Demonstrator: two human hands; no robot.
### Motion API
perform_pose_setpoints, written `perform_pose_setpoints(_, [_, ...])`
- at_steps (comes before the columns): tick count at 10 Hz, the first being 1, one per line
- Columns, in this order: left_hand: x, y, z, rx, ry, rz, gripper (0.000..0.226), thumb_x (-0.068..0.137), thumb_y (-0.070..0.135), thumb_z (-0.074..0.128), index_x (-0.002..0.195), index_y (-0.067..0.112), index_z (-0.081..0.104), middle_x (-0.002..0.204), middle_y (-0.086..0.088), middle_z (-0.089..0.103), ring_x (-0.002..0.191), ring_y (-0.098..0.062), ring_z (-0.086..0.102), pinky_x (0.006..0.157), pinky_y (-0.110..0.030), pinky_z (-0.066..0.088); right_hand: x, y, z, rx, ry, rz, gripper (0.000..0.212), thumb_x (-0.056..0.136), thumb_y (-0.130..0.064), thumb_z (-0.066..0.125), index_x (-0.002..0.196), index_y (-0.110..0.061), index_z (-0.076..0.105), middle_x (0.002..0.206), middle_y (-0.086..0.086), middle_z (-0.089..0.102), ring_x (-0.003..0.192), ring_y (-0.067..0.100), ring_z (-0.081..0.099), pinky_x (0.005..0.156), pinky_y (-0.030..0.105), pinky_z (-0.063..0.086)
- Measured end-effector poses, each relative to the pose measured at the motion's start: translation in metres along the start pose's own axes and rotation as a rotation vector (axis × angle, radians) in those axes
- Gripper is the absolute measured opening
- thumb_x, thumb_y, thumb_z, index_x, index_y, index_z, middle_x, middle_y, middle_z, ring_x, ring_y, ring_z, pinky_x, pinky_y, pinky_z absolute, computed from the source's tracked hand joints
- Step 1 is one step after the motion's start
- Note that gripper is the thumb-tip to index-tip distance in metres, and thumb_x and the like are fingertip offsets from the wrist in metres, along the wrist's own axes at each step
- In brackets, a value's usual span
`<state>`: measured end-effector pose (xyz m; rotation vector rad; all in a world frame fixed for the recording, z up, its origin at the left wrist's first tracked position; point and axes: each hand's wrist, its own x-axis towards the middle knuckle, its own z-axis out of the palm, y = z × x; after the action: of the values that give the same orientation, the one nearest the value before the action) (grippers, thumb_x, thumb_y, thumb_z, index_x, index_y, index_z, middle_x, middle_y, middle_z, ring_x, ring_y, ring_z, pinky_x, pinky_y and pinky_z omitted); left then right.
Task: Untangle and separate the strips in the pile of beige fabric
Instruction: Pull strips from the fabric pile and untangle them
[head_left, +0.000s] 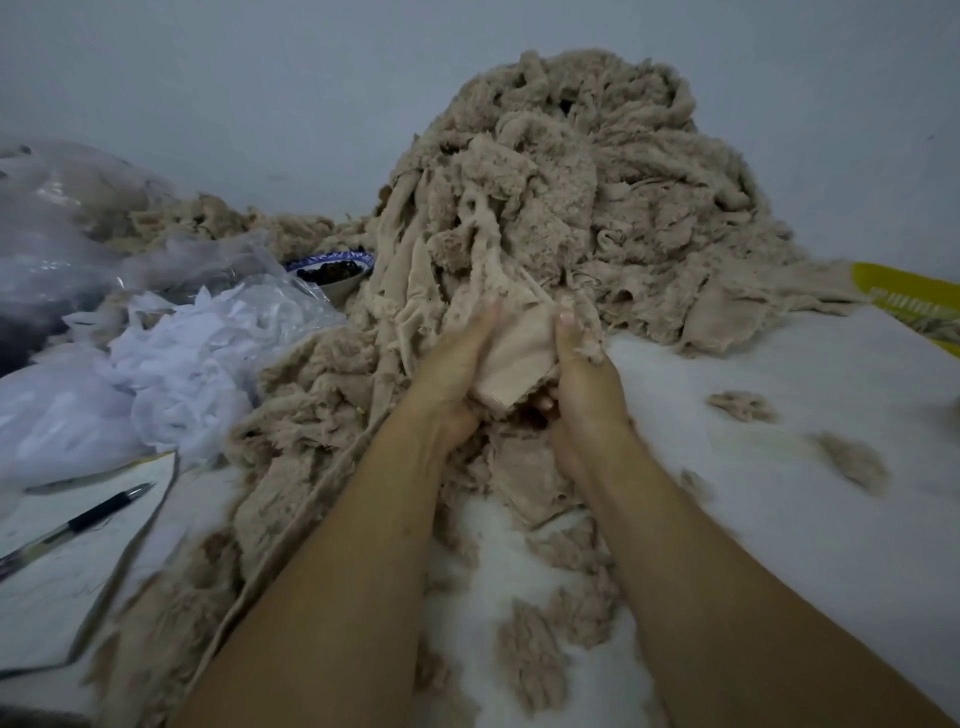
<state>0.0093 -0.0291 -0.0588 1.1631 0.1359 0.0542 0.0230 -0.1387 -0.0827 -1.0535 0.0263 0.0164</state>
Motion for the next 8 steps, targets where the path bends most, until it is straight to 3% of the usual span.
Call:
perform_pose_setpoints(1, [0.003, -0.003, -0.001, -0.112, 0.019, 0.0, 0.045, 0.089, 0.032, 0.068, 0.125, 0.004, 0.065, 0.117, -0.017, 0.071, 0.112, -0.032, 0.066, 0.1, -0.047, 0.051, -0.001, -0.001, -0.001, 0.042, 0.051, 0.047, 0.039, 0.1, -0.045, 0.052, 0.115, -0.012, 0.067, 0.088, 0.002, 0.074, 0.067, 0.008, 0.071, 0.053, 0.023, 0.053])
perform_pose_setpoints(2, [0.004, -0.002, -0.005, -0.212, -0.005, -0.001, 0.047, 0.094, 0.04, 0.06, 0.126, 0.006, 0.064, 0.118, -0.017, 0.07, 0.11, -0.031, 0.067, 0.099, -0.047, 0.052, -0.001, -0.004, -0.003, 0.003, 0.101, 0.045, 0.033, 0.102, -0.047, 0.046, 0.105, -0.02, 0.064, 0.062, -0.008, 0.064, 0.041, 0.001, 0.054, 0.038, 0.018, 0.04])
perform_pose_setpoints(3, [0.006, -0.005, -0.002, -0.172, 0.028, 0.017, 0.043, 0.096, 0.04, 0.059, 0.122, 0.008, 0.067, 0.114, -0.016, 0.072, 0.106, -0.03, 0.07, 0.095, -0.045, 0.054, 0.001, -0.004, -0.005, -0.068, 0.122, 0.061, 0.046, 0.1, -0.056, 0.043, 0.111, -0.016, 0.065, 0.062, -0.008, 0.06, 0.044, 0.005, 0.049, 0.035, 0.018, 0.037])
perform_pose_setpoints(4, [0.011, -0.003, -0.005, -0.264, 0.13, 0.074, 0.042, 0.099, 0.044, 0.051, 0.115, 0.008, 0.067, 0.097, -0.011, 0.076, 0.087, -0.025, 0.074, 0.074, -0.035, 0.06, 0.003, -0.008, -0.009, -0.067, 0.19, 0.051, 0.044, 0.099, -0.059, 0.043, 0.095, -0.02, 0.064, 0.047, -0.012, 0.05, 0.037, 0.004, 0.044, 0.033, 0.019, 0.034])
perform_pose_setpoints(5, [0.015, -0.001, -0.023, -0.505, 0.141, 0.081, 0.047, 0.101, 0.047, 0.045, 0.12, 0.009, 0.065, 0.103, -0.01, 0.074, 0.094, -0.023, 0.071, 0.081, -0.035, 0.059, 0.003, -0.02, -0.017, 0.051, 0.29, 0.038, 0.034, 0.101, -0.053, 0.044, 0.087, -0.026, 0.058, 0.035, -0.012, 0.04, 0.028, 0.004, 0.034, 0.032, 0.02, 0.029])
perform_pose_setpoints(6, [0.018, 0.012, -0.006, -0.305, 0.024, 0.131, 0.031, 0.101, 0.029, 0.049, 0.104, 0.004, 0.067, 0.089, -0.015, 0.075, 0.085, -0.021, 0.072, 0.083, -0.033, 0.058, 0.003, -0.024, -0.02, -0.126, 0.311, -0.129, 0.028, 0.101, -0.046, 0.047, 0.085, -0.024, 0.051, 0.05, -0.014, 0.046, 0.037, 0.001, 0.04, 0.038, 0.019, 0.035])
perform_pose_setpoints(7, [0.003, 0.017, 0.011, 0.17, 0.901, -0.053, 0.019, 0.093, 0.017, 0.053, 0.078, 0.017, 0.064, 0.051, -0.004, 0.064, 0.054, -0.01, 0.064, 0.083, -0.029, 0.057, -0.001, -0.024, -0.01, -0.379, 0.183, -0.393, 0.015, 0.096, -0.038, 0.057, 0.089, -0.027, 0.05, 0.094, -0.007, 0.059, 0.075, 0.0, 0.056, 0.057, 0.008, 0.042])
perform_pose_setpoints(8, [-0.008, -0.015, 0.017, 0.634, 0.105, 0.321, 0.037, 0.096, 0.029, 0.058, 0.061, 0.019, 0.05, 0.047, 0.008, 0.051, 0.044, -0.008, 0.049, 0.05, -0.022, 0.042, -0.004, -0.026, -0.002, -0.452, 0.035, -0.266, 0.031, 0.095, -0.057, 0.049, 0.094, -0.029, 0.061, 0.117, -0.003, 0.061, 0.106, 0.012, 0.057, 0.09, 0.027, 0.045])
